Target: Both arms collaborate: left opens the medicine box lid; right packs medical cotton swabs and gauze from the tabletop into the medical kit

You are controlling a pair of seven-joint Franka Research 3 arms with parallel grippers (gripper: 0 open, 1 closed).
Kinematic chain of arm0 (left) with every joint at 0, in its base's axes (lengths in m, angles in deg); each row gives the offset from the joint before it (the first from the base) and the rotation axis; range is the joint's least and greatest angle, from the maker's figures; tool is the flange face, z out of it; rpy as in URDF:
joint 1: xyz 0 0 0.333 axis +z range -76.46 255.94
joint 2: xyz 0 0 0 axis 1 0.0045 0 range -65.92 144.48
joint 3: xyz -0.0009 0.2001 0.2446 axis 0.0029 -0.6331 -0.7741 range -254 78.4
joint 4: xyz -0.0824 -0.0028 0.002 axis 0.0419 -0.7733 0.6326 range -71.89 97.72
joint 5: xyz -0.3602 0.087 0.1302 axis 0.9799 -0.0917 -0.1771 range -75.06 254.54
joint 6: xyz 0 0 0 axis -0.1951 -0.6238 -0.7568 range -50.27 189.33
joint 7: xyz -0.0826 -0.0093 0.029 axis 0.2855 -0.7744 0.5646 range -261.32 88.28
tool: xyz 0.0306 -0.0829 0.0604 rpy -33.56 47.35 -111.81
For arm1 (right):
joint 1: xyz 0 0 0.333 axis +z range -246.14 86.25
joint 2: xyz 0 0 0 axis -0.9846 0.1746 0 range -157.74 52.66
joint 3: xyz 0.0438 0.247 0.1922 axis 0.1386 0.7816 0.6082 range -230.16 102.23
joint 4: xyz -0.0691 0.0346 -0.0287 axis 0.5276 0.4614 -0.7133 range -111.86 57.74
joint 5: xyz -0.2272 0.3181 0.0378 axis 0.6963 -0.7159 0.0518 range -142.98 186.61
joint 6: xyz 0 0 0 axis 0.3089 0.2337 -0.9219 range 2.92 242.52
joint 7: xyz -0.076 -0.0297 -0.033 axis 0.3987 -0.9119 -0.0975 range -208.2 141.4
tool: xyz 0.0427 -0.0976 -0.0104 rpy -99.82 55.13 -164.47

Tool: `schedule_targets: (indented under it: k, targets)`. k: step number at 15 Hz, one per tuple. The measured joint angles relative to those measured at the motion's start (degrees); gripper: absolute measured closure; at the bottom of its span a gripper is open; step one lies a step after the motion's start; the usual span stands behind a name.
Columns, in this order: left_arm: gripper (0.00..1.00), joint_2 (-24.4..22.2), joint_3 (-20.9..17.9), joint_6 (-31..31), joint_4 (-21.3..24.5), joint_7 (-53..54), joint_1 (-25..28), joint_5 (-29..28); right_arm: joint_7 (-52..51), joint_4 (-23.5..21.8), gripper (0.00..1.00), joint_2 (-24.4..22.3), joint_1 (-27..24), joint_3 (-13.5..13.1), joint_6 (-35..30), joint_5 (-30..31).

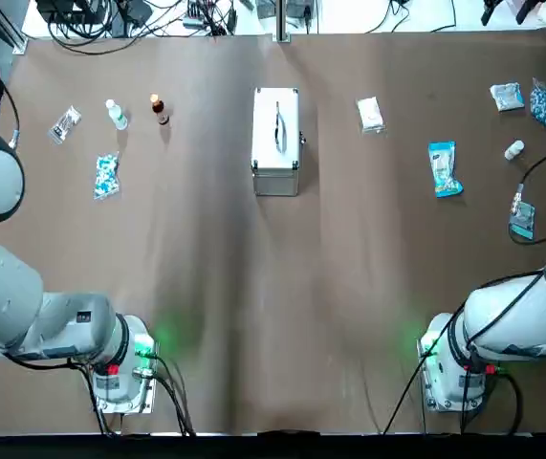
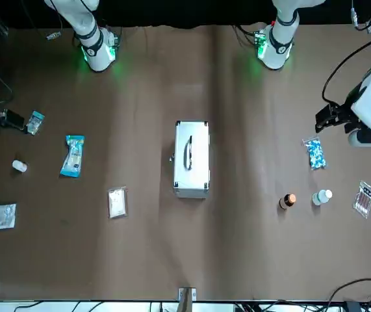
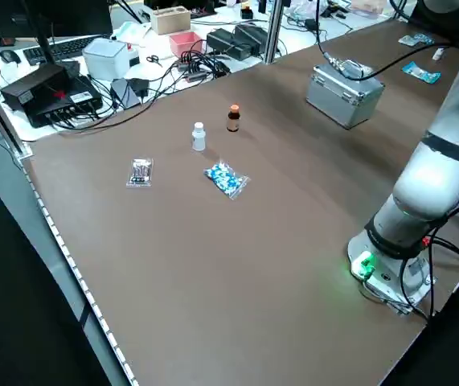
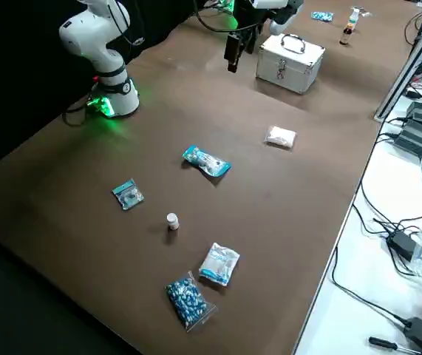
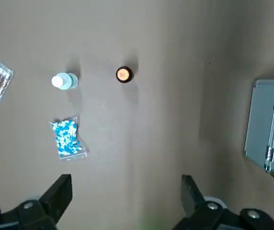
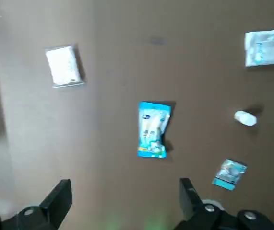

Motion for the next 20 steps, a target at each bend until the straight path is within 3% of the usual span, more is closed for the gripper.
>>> schedule_targets:
  k: [5, 10, 15, 20]
  targets:
    - [0.0, 3.1, 1.5, 0.0, 0.2, 0.4, -1.4, 0.0, 0.0, -0.3, 0.01, 2.2, 2.0, 0.5, 0.0, -7.2]
    - [0.0, 8.3, 7.0, 1.0, 0.3, 0.4, -2.2, 0.0, 0.0, -1.0, 0.01, 8.7, 9.2, 0.8, 2.7, -10.4]
    - [0.0, 11.0, 12.8, 3.5, 0.2, -0.9, -2.4, 1.9, 0.0, -0.9, 0.02, 13.9, 15.7, 0.9, 7.3, -10.7]
    - [0.0, 12.7, 13.8, 9.5, 1.6, -6.4, -6.1, 6.1, -0.2, -0.9, 0.01, 18.5, 22.4, 1.1, 17.3, -12.6]
